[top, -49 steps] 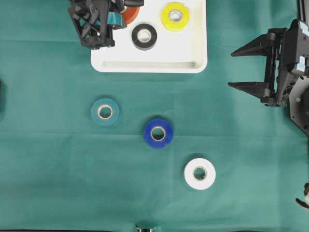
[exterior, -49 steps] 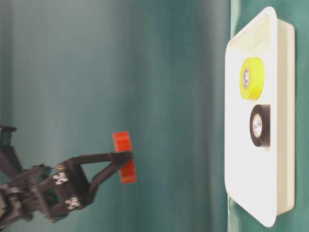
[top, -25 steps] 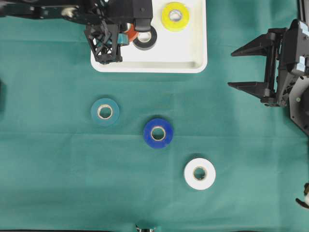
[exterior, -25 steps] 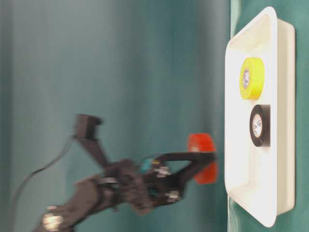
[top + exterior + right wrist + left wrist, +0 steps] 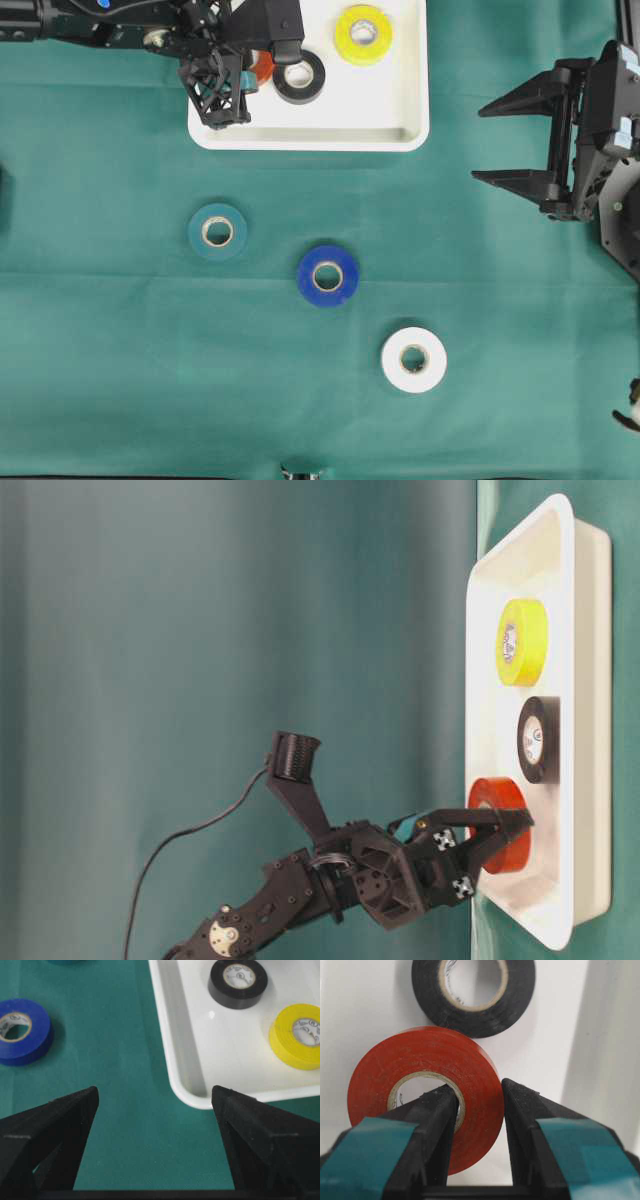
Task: Pick up the tape from a random location and place it into the white case.
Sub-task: 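Lower the orange roll into the tray beside the black roll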
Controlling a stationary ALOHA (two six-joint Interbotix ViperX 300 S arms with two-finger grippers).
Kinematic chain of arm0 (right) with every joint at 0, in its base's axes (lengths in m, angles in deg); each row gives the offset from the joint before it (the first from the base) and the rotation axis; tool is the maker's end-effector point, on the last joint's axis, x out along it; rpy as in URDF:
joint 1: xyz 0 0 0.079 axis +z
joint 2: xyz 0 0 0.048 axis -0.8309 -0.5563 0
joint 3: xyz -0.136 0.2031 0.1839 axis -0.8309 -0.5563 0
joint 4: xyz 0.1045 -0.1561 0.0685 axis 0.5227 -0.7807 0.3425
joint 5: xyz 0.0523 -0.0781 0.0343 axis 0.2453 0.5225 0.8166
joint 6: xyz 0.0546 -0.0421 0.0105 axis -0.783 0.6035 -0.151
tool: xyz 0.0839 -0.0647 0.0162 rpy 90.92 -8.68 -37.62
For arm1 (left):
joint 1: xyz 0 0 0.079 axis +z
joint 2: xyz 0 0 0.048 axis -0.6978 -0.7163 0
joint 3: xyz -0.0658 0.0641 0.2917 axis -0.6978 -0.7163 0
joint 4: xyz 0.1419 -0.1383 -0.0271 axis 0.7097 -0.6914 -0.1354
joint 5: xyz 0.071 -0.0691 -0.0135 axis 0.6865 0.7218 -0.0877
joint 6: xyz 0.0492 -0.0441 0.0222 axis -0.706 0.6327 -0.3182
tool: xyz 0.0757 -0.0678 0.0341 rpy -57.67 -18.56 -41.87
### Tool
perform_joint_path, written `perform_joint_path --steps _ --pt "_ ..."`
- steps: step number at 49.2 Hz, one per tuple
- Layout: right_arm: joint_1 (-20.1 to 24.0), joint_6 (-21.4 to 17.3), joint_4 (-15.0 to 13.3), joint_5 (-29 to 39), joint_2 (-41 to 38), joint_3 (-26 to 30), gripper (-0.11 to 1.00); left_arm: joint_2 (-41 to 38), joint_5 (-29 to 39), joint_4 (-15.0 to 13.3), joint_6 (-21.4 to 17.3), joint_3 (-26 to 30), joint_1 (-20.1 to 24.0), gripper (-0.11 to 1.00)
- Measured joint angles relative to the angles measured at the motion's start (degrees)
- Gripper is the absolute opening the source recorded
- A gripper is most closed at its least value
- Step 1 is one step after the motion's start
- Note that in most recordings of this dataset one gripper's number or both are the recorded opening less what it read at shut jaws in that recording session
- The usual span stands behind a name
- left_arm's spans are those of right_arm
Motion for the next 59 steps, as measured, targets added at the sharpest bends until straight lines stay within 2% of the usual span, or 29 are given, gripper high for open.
perform_joint_path --steps 27,29,37,41,43,59 --pt "0.0 0.0 -0.1 0.0 0.0 -0.1 0.87 -1.7 -0.2 -0.1 -0.1 -0.2 0.2 0.25" --pt "0.0 0.0 -0.1 0.0 0.0 0.0 0.87 -1.8 -0.1 -0.1 -0.1 -0.2 0.3 0.32" --pt "0.0 0.0 -0.1 0.0 0.0 -0.1 0.87 -1.7 -0.2 -0.2 0.0 -0.1 0.2 0.79" --pt "0.0 0.1 0.0 0.0 -0.1 -0.1 0.87 -1.7 -0.2 -0.1 -0.1 -0.1 0.3 0.95" --pt "0.0 0.0 -0.1 0.0 0.0 -0.1 0.87 -1.7 -0.1 -0.2 0.0 -0.2 0.2 0.99" --pt "0.0 0.0 0.0 0.0 0.0 -0.1 0.87 -1.5 0.7 -0.2 -0.1 0.0 0.3 0.97"
